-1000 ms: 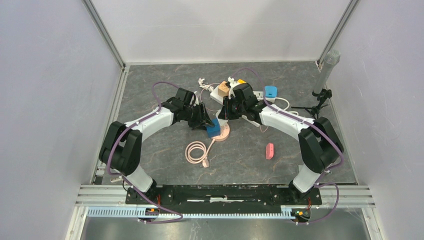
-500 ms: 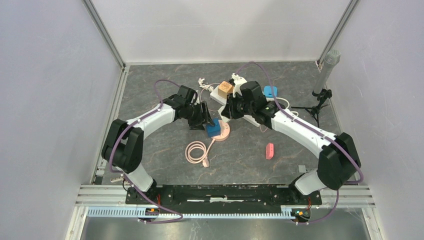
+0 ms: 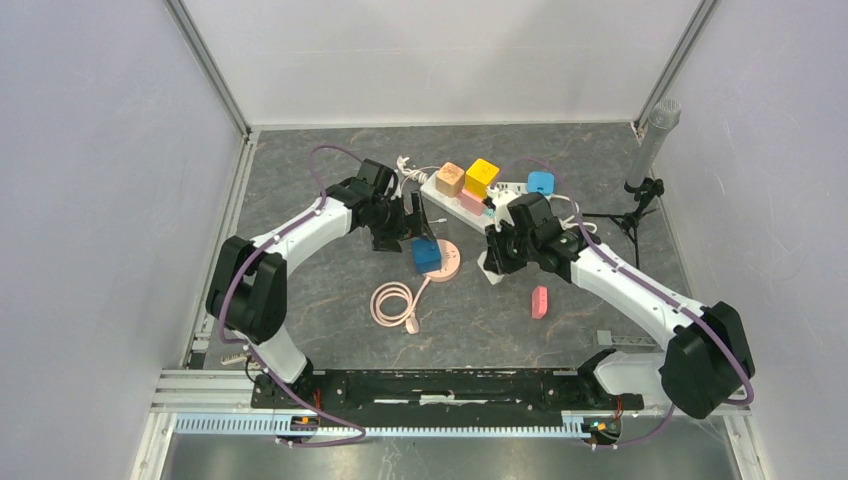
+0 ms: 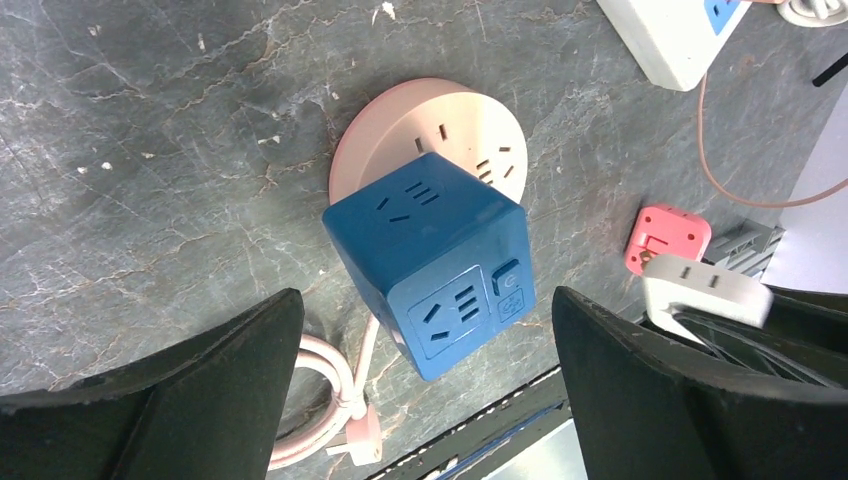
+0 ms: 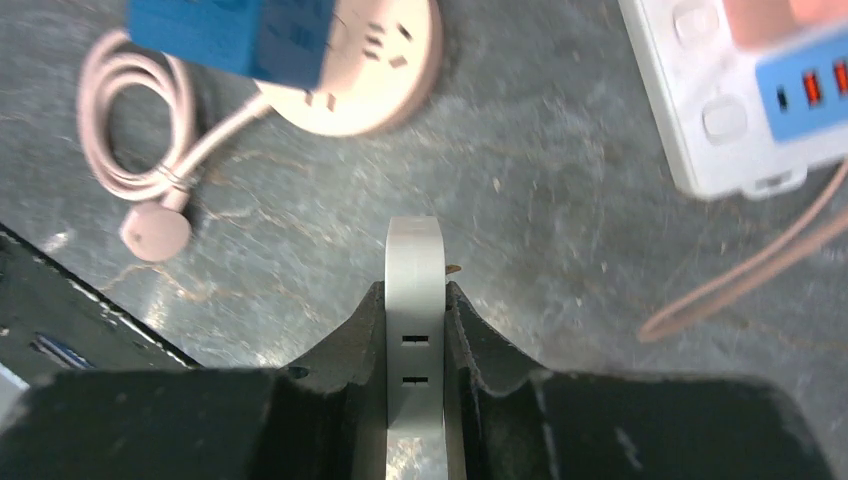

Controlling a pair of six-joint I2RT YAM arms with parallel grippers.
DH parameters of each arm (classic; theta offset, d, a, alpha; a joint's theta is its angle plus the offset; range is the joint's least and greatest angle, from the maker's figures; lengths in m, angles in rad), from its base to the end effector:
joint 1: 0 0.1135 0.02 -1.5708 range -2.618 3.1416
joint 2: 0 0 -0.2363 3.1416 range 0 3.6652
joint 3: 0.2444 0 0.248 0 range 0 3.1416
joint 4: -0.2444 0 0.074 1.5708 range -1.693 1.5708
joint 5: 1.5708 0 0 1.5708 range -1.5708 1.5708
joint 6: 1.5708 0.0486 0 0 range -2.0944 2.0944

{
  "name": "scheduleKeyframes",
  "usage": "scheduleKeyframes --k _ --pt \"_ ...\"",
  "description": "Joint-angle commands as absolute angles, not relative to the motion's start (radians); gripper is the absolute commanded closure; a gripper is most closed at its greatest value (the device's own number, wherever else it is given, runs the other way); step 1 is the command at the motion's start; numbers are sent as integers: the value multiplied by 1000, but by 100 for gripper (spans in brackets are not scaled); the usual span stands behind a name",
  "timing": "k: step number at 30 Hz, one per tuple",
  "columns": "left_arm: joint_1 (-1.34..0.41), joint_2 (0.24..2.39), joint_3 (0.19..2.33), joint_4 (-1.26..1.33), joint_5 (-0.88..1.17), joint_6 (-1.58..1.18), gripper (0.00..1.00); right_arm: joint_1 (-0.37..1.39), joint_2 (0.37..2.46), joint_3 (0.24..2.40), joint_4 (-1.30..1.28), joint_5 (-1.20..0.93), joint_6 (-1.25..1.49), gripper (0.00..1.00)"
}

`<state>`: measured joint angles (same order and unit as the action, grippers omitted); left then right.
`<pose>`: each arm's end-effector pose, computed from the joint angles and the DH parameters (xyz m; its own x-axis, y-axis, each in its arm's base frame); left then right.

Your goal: Pull the plug off the socket

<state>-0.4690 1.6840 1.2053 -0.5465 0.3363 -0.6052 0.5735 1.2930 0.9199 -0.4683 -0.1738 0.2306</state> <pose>0.3051 -0.1726 0.1882 -0.9567 -0.1173 -0.2663 0.0427 0.8487 -0.5272 0.2326 0.1603 0.2180 -0.7540 -0.2190 -0.6193 -0.4713 0.8370 0.2778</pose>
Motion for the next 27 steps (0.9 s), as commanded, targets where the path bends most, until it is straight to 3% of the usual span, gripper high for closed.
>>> scheduleKeyframes --k 1,14,19,27 --pt "-472 1636 1238 -544 345 -578 0 568 1235 863 -532 -83 303 100" --pt "-473 1565 1172 -503 323 -629 0 569 1138 656 -501 94 529 99" --pt "-472 1554 1163 -503 319 -637 0 569 1148 606 -451 84 561 90" --pt "-472 1535 1137 -503 312 -641 0 570 1157 579 -417 96 594 62"
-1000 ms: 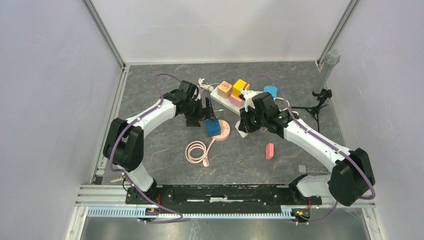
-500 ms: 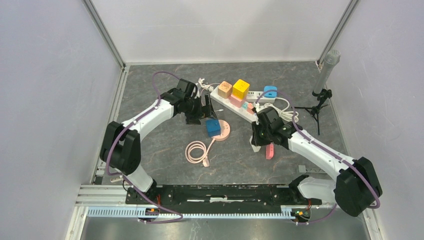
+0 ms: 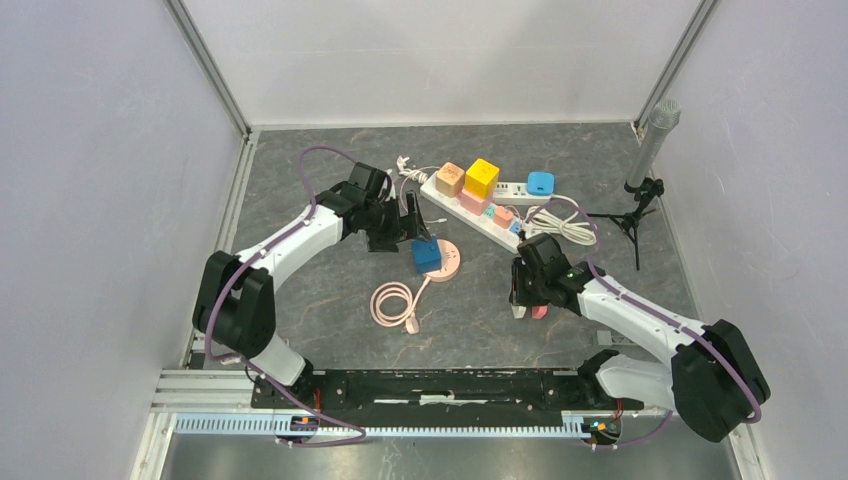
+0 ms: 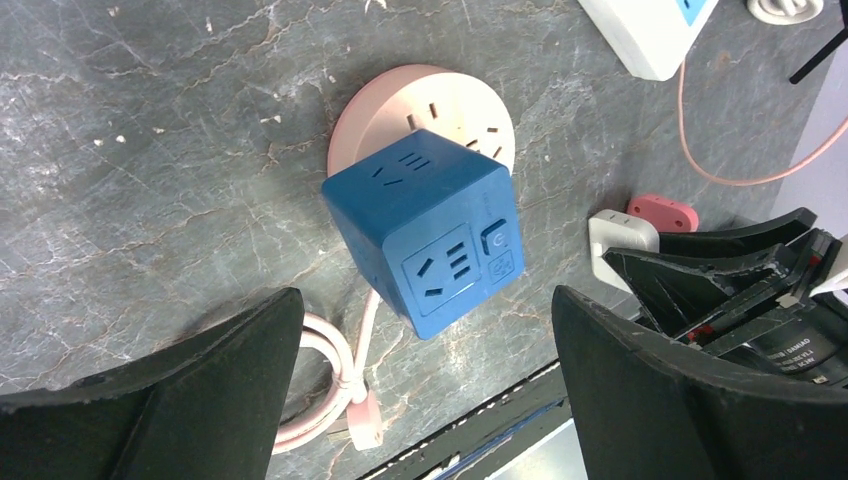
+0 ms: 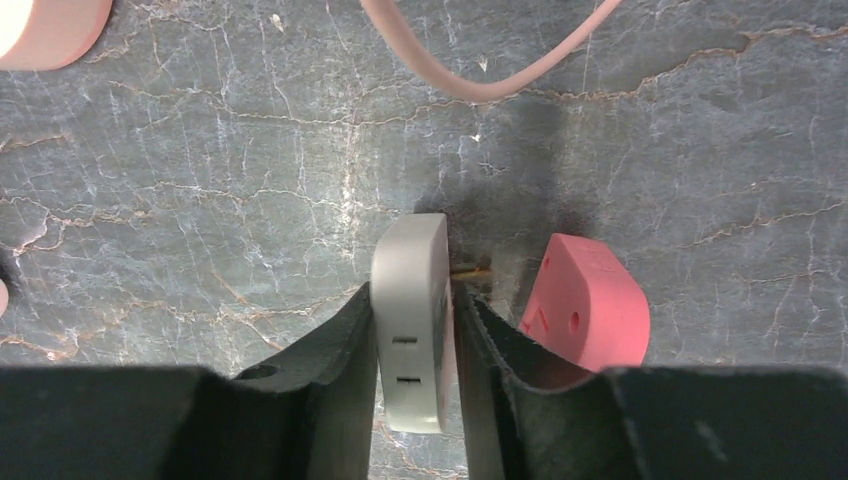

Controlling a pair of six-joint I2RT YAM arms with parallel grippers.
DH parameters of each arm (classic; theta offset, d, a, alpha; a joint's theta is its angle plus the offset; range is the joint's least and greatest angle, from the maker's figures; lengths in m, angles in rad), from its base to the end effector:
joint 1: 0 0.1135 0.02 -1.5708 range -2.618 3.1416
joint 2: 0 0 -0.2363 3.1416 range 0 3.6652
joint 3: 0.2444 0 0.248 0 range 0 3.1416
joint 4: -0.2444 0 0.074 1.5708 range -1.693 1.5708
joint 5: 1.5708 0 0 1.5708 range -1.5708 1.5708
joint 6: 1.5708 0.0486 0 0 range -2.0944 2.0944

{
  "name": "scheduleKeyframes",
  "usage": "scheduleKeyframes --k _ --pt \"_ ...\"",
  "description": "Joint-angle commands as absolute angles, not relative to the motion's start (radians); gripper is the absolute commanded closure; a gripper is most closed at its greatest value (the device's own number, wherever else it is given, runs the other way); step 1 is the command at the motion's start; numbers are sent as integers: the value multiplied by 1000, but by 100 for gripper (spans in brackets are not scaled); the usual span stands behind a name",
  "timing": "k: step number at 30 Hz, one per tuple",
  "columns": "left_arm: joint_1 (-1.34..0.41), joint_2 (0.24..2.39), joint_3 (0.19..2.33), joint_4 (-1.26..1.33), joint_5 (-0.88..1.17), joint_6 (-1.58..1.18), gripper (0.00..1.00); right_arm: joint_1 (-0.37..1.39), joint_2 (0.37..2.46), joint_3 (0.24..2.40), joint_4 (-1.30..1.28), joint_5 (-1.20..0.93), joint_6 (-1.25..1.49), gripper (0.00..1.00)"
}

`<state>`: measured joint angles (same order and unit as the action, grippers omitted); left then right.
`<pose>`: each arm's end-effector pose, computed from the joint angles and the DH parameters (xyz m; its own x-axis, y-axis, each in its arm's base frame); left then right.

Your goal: Pull the plug off the socket

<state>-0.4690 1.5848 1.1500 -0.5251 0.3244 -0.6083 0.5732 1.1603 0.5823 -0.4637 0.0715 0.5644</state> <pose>0.2924 -0.1656 0.2045 -0.9376 -0.1321 -0.3215 0.0679 0.8376 -0.5421 0.1883 0.1174 0.1432 -0.8859 0.0632 -0.4595 -0.0435 0.9750 0.2179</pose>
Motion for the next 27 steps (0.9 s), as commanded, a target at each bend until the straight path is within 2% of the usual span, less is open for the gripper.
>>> scheduleKeyframes --k 1,4,11,21,27 --pt "-472 1530 1135 -503 310 -641 0 570 1158 582 -420 97 591 59" --pt "-472 1520 1131 -503 303 -639 0 569 1148 594 -431 101 585 50" --pt "-472 1504 1135 -503 286 -635 0 568 1103 641 -451 106 575 40" --pt "-473 1502 1147 -506 263 -631 0 568 1036 704 -395 72 527 40" --pt "-473 1482 1150 -508 214 -625 0 568 1035 701 -270 -94 434 40"
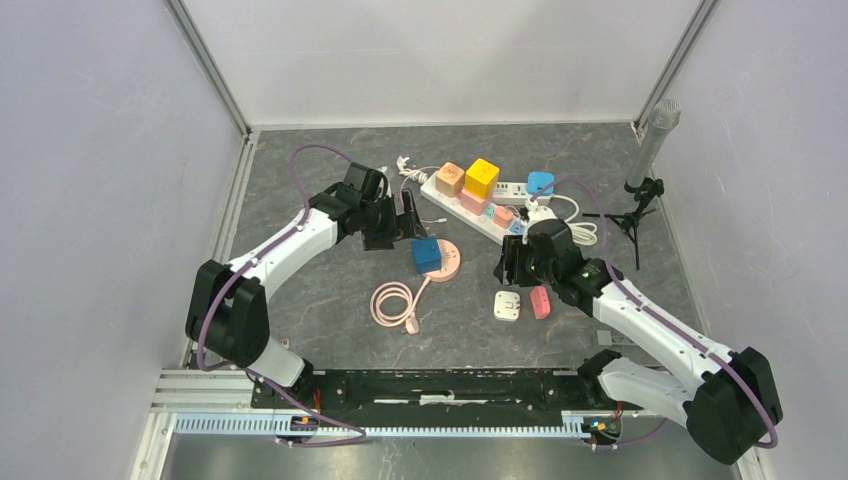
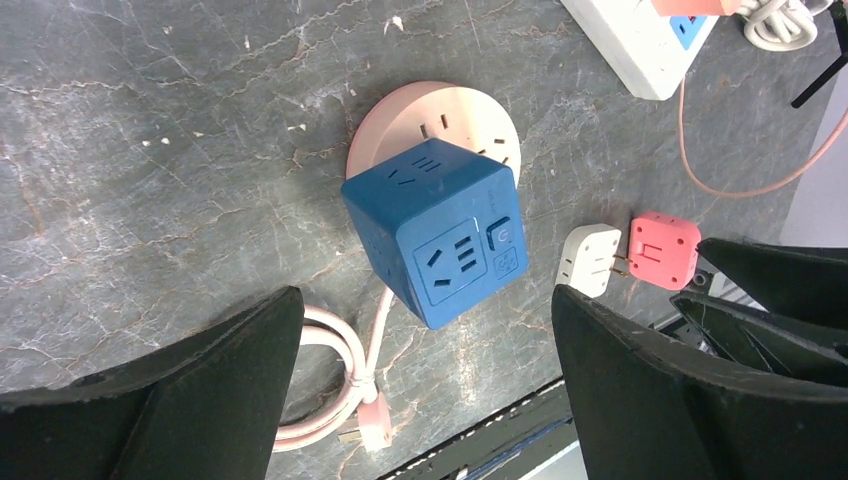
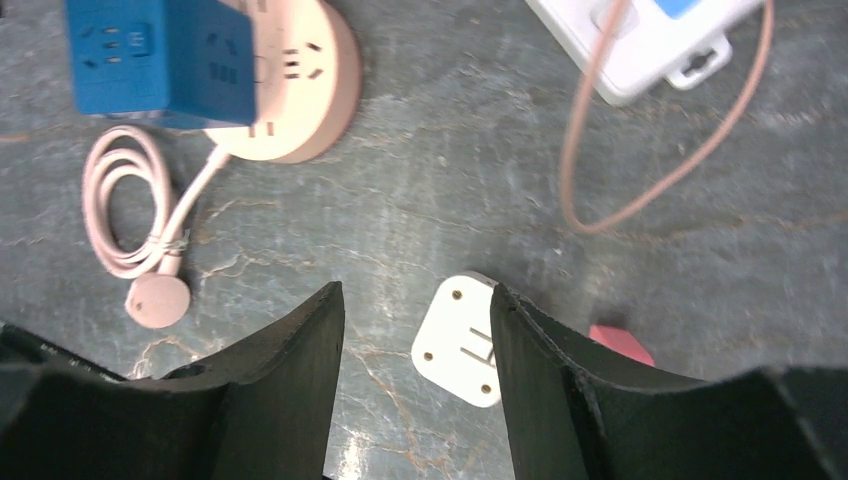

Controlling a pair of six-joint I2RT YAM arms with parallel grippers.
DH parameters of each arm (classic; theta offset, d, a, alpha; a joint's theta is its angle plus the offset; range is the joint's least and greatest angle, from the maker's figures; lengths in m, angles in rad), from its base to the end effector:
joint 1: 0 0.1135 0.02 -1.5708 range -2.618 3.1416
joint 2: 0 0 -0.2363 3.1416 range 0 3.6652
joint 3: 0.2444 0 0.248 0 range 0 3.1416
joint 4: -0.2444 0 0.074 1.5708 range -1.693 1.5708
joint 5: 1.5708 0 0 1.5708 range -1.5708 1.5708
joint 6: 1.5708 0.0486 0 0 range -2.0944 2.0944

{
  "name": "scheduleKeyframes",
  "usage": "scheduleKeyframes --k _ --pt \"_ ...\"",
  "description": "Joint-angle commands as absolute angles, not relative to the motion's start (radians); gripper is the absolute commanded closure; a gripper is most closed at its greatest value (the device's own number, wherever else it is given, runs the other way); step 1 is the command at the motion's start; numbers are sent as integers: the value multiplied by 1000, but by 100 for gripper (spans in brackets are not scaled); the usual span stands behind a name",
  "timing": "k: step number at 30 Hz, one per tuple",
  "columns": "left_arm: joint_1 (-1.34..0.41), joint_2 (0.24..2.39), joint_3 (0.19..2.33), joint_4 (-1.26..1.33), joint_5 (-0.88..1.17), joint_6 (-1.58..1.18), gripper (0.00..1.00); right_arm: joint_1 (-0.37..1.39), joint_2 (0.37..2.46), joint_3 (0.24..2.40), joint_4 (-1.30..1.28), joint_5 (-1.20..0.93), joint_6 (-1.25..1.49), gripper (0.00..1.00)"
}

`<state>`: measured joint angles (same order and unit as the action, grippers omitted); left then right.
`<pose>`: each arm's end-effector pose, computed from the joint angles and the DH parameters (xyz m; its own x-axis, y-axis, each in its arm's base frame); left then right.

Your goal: Pull the plug off the socket

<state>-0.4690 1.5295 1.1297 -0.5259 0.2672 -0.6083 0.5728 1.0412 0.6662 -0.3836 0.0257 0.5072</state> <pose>0.2867 -0.1597 0.2146 -0.9150 -0.1543 -0.3729 0.0667 0.8535 -0.5167 0.1986 0.1266 0.2008 -0.7609 0.0871 -0.6430 -0.1791 0.9243 0.3371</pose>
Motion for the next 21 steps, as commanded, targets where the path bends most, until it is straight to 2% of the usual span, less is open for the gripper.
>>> scheduleKeyframes --k 1,8,14,21 --pt "-473 1473 1149 -509 195 -624 0 568 1038 698 -247 -125 425 39" --pt "-459 1445 1182 -555 60 -594 0 568 1089 706 -91 -217 417 37" --pt "-437 1453 1212 -525 257 -542 0 572 1208 776 -69 -223 447 42" --pt "-536 1530 1180 -534 148 -723 0 590 1327 833 -100 -156 491 46"
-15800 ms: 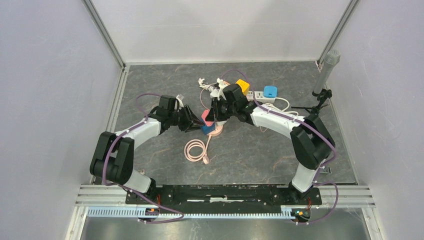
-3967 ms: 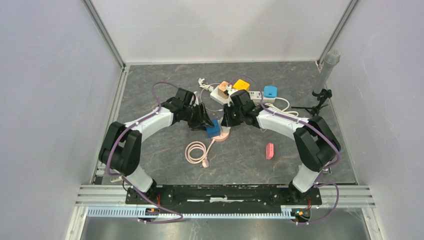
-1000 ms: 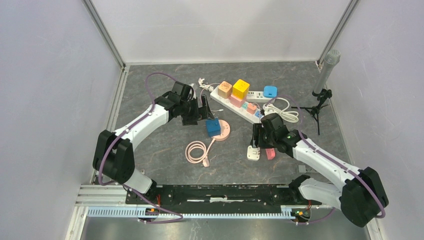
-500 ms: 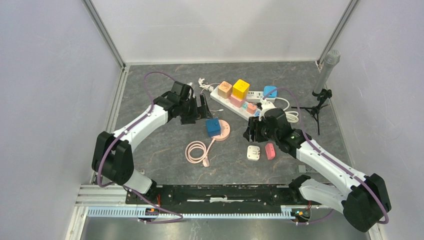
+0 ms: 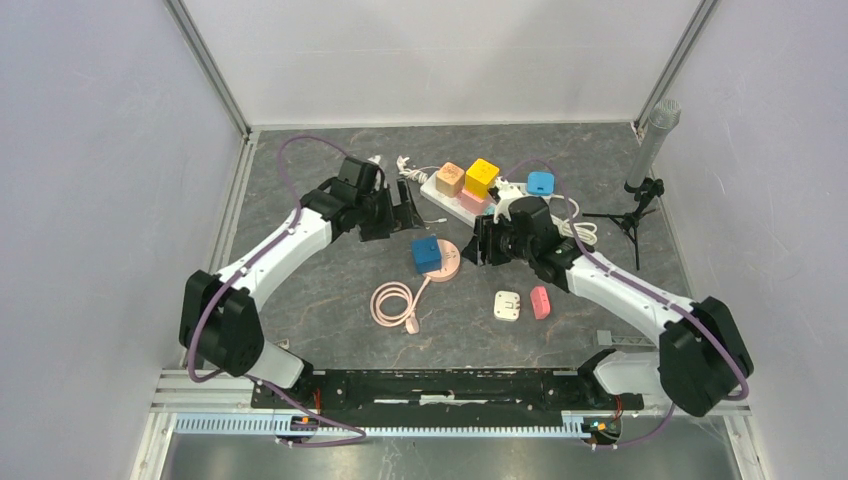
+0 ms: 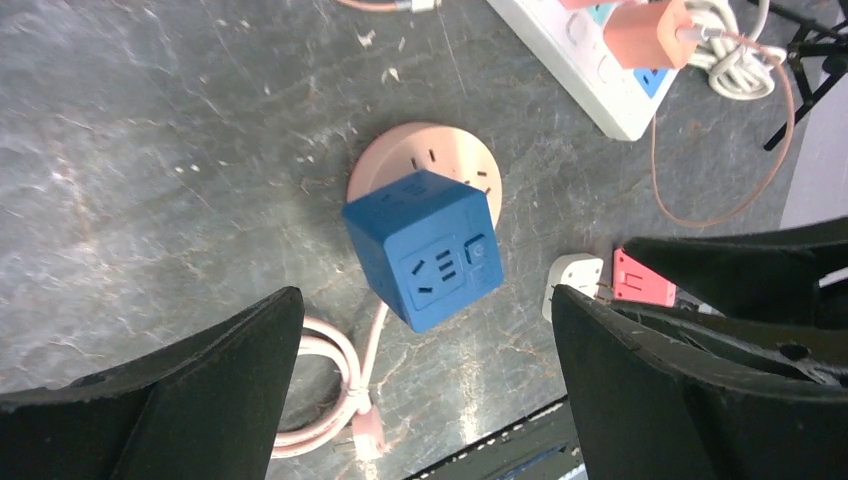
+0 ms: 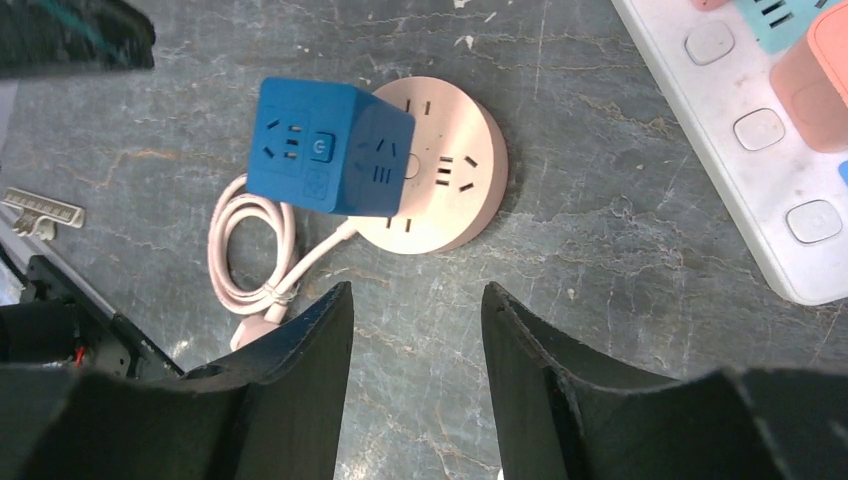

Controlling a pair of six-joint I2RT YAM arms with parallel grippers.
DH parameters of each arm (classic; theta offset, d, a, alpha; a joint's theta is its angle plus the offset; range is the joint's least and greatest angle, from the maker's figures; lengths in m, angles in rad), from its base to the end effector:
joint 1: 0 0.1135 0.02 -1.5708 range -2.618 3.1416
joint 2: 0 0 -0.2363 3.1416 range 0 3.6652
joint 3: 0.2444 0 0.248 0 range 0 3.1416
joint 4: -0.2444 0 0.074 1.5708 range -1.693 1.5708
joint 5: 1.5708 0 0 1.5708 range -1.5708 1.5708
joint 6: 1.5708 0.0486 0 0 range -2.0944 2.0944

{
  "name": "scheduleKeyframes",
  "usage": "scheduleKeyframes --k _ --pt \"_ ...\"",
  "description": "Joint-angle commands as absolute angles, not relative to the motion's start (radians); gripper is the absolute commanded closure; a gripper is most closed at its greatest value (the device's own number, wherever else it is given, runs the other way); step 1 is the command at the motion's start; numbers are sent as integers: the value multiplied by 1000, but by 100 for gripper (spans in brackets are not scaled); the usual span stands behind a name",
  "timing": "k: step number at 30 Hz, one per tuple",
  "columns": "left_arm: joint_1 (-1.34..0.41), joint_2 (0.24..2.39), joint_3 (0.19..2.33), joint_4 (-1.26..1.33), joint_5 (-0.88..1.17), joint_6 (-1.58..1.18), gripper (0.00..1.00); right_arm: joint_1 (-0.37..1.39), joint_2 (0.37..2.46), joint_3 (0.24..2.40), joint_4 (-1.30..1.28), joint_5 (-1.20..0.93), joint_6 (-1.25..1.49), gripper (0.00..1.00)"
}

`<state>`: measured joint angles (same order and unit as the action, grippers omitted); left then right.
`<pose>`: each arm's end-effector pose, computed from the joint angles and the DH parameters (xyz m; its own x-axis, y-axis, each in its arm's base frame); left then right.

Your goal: Pull the plug off the socket

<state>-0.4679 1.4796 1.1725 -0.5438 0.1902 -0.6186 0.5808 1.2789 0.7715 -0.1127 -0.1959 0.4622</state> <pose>0.2870 -0.1553 0.2418 -0.8680 -0.1994 -0.4547 0.0623 0.8649 -0.4981 0.2377 0.1673 0.2046 -0.7339 0.0415 -0.6780 -0.3836 0.7984 0.4641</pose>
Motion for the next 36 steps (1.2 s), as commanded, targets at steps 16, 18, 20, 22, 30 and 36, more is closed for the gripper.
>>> scheduleKeyframes --k 16,18,20,22,30,36 --pt "-733 1772 1390 -698 -213 -836 15 596 1426 886 -193 -78 445 44" --pt "-733 1787 1400 -698 -209 -835 18 597 1430 891 -193 -81 440 44" --pt "-733 1796 1401 -700 -205 -829 23 597 1435 894 -193 -84 434 44" --pt "-733 1800 1397 -703 -195 -817 27 597 1439 899 -193 -86 429 44" --pt "-728 1788 1404 -734 -140 -573 38 597 1475 905 -163 -166 394 43" --pt "-716 1741 1389 -749 -55 -380 38 628 1550 937 -176 -212 352 43"
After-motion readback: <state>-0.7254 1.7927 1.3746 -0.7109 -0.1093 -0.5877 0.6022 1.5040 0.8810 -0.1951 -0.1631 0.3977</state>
